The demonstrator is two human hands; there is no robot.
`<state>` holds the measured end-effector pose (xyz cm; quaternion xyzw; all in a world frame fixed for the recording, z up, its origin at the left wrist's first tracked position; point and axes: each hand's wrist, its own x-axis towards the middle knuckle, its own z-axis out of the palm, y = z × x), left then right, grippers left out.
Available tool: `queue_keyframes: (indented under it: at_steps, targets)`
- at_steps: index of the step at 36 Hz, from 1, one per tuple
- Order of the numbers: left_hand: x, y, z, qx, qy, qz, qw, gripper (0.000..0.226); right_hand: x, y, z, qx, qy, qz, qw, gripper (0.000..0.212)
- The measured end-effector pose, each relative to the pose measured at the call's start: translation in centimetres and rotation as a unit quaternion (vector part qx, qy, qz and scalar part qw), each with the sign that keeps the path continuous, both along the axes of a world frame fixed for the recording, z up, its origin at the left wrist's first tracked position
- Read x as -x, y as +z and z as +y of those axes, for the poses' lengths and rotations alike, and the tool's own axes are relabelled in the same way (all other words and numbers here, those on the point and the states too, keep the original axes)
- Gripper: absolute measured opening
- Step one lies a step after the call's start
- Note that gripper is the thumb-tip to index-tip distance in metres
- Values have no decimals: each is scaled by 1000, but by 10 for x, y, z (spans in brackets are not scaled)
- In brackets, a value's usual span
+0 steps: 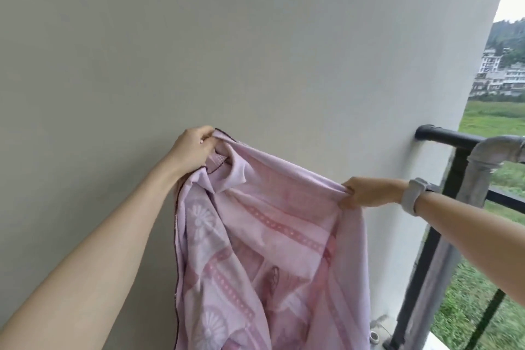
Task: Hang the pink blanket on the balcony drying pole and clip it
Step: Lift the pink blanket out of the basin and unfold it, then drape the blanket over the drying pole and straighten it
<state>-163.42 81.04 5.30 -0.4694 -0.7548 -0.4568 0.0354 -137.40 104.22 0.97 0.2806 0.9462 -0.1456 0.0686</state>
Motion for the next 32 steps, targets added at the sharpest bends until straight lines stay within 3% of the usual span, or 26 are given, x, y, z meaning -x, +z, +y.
queue_keyframes:
  at_steps: [3,4,6,9,11,14,16,18,21,23,26,28,32]
  targets:
    - [-7,-8,2,41,-48,-19,998,19,4,29,13,-1,-32,-102,994,5]
    - [-8,-7,1,65,-67,-27,995,20,3,42,16,3,-44,-122,992,14]
    - [-6,-2,-6,104,-96,-62,988,27,-2,68,25,1,-57,-144,988,28]
    - [-1,11,-11,111,-116,-89,983,48,-10,114,30,47,-62,-130,988,16]
    - [4,26,-1,74,-101,-94,988,35,-13,148,30,80,-88,-44,992,6]
    - [-2,61,28,-48,-48,-70,995,14,-12,200,41,14,-110,203,973,9]
    - [-11,86,52,-126,28,-27,991,16,-2,226,52,-65,-148,380,911,7]
    - [-28,124,77,-214,113,32,970,19,-2,259,60,-131,-158,532,822,9]
    - [-64,184,102,-328,147,72,930,21,-28,308,64,-206,-130,650,719,11]
    - [-81,209,111,-357,150,102,916,21,-59,325,66,-315,-101,628,705,15]
    - [-98,219,122,-330,169,174,912,23,-115,322,75,-509,-58,429,744,44]
    - [-112,213,130,-295,170,227,912,26,-152,316,87,-538,-32,344,769,53]
    - [-162,200,147,-260,140,267,917,28,-211,308,99,-565,-19,353,745,39]
